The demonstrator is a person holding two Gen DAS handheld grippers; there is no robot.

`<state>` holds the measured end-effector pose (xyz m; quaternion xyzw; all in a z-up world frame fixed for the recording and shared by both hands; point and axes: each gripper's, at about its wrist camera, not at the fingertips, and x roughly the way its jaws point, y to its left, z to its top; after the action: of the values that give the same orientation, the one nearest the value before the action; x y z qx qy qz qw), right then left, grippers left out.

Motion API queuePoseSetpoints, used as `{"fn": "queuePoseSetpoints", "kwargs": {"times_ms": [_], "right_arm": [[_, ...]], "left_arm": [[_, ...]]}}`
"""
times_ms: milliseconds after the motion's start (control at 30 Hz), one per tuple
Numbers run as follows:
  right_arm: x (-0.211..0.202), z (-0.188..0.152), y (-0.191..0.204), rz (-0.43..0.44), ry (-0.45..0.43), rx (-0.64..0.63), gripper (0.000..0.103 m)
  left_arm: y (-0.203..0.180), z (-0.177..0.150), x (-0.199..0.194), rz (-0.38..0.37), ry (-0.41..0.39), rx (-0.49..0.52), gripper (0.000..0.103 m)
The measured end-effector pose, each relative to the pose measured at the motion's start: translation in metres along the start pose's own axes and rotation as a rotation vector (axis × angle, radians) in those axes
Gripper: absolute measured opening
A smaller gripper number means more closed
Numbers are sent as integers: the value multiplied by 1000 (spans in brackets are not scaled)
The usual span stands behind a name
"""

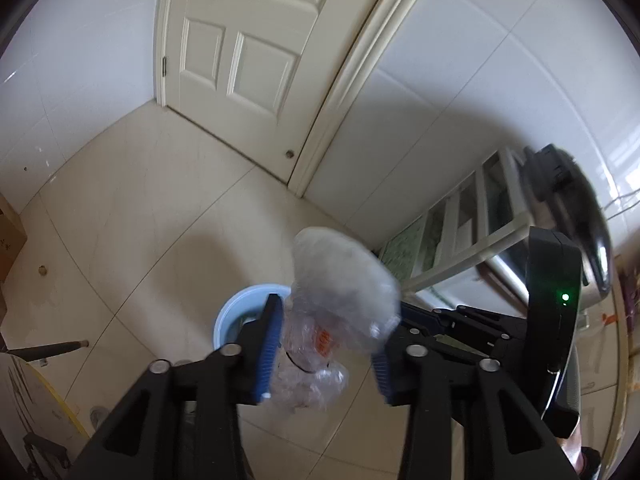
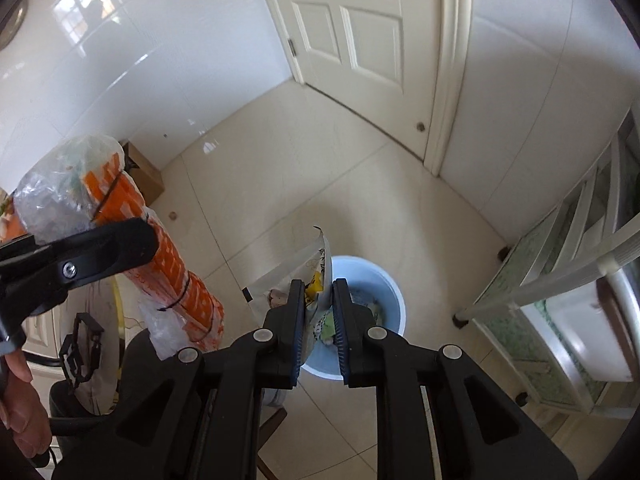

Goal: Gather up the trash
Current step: 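Open both tools over the blue bin to drop the items, then return both open tools to the table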

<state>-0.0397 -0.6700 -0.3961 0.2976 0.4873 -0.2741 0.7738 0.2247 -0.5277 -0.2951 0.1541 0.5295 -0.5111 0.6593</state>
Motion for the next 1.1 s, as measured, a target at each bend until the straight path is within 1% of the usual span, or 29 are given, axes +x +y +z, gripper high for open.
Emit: {"fn": "queuePoseSetpoints", "kwargs": {"times_ms": [33,67,133,167,200,233,267,300,333,367,400,433,533,600,733,800,933,1000,1100], "right_arm": [[8,2,-2,0,13,4,16],[16,1,-4,-4,31,8,16],[25,1,-8,1,49,23,28],[28,1,-10,-3,55,35,43],[30,0,-11,1,56,43,60],[31,1,-12,10,56,49,67],[32,0,-13,17,51,58,79],[31,-1,-12,14,45,63,87],[33,-2,-13,8,42,66,90],[33,-2,-13,2,41,71,97],[32,-2,-12,-8,41,76,103],[32,-3,-10,-21,38,79,103],[23,-4,-4,-37,14,86,103],[15,-4,2,-39,-1,81,103],[-10,-1,21,-27,-46,65,103],[-23,2,32,-22,-69,52,103],[-63,9,63,-5,-161,7,103],[-81,11,77,4,-203,-12,103],[-107,14,106,29,-260,-48,103]], "left_arm": [[-1,17,7,15,4,1,58],[1,20,9,28,5,1,68],[3,26,12,43,9,4,74],[0,29,13,58,12,8,78],[-1,28,12,78,14,12,80],[-2,27,9,97,10,15,82],[-7,24,6,111,5,17,83],[-11,22,4,124,0,19,83],[-13,21,0,138,-8,21,85],[-14,18,-7,154,-20,23,88],[-25,13,-3,169,-30,27,89],[-30,4,-9,185,-44,32,91],[-46,-7,-22,224,-94,49,97],[-54,-21,-35,249,-121,54,97],[-65,-42,-69,267,-184,51,97],[-65,-55,-93,272,-222,47,97],[-62,-83,-150,297,-315,31,98],[-58,-100,-181,309,-361,15,100],[-50,-122,-218,315,-409,-21,101]]}}
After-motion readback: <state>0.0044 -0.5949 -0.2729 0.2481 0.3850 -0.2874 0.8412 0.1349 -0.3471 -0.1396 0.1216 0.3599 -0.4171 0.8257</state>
